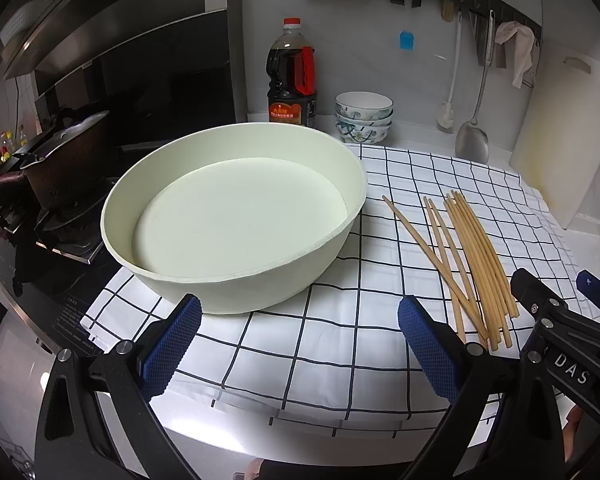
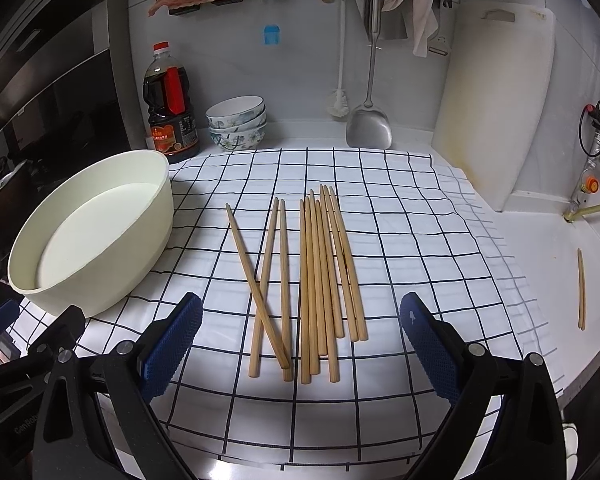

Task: Organize utensils

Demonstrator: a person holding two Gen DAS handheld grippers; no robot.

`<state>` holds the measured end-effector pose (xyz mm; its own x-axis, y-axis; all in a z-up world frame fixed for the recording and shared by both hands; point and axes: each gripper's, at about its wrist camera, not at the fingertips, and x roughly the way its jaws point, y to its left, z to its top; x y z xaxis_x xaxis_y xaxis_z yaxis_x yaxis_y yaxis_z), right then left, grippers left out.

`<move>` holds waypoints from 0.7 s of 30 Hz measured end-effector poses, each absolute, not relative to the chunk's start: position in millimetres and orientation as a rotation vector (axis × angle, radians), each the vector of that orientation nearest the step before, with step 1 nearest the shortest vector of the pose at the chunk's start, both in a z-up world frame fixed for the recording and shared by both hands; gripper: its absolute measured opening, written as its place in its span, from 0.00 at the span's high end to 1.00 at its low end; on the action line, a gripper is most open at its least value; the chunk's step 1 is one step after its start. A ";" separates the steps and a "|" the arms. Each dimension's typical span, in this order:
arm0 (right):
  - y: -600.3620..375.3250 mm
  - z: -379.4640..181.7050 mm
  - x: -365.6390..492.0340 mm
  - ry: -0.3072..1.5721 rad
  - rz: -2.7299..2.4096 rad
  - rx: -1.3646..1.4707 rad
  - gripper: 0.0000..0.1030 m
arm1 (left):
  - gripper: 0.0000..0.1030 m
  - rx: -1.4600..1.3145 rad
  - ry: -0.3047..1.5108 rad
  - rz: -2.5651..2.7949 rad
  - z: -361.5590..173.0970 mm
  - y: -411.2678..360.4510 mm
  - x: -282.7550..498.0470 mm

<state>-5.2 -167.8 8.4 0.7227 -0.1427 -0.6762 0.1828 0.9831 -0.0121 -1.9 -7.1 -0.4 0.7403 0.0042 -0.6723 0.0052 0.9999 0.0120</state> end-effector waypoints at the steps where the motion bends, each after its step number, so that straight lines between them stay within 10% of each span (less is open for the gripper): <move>1: -167.4 8.4 -5.2 0.741 -0.180 0.055 0.08 | 0.06 0.014 0.738 -0.001 -0.5 -7.1 -1.8; 21: -183.0 11.3 -1.8 0.748 -0.119 0.077 0.08 | 0.06 -0.003 0.749 -0.006 -3.4 -12.4 -3.9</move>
